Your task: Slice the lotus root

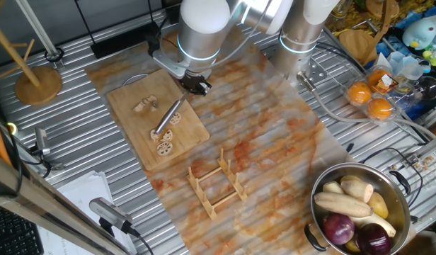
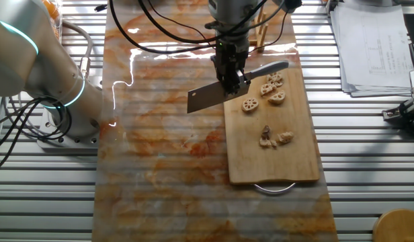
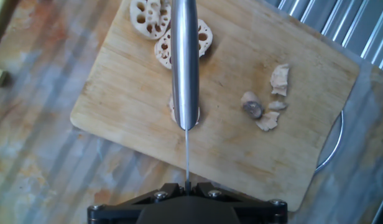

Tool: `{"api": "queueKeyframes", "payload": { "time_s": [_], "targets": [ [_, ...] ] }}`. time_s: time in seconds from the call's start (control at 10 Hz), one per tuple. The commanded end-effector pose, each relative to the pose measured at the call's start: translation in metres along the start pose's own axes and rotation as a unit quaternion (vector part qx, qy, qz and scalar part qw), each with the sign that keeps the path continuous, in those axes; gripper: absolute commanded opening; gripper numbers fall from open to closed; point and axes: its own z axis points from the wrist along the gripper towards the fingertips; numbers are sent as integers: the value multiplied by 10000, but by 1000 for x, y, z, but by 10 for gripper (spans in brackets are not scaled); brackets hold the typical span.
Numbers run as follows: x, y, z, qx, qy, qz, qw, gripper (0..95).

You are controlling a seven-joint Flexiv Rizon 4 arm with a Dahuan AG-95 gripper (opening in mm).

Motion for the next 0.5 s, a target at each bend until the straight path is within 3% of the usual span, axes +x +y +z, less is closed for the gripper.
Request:
{"api": "queueKeyframes", "payload": {
  "time_s": [0.1, 0.3, 0.5],
  "targets": [
    [-1, -1, 2, 24, -32, -108, 9999, 0],
    [-3, -6, 12, -46, -66, -150, 9999, 0],
    [-6, -12, 24, -237, -205, -311, 9990, 0]
  ]
}}
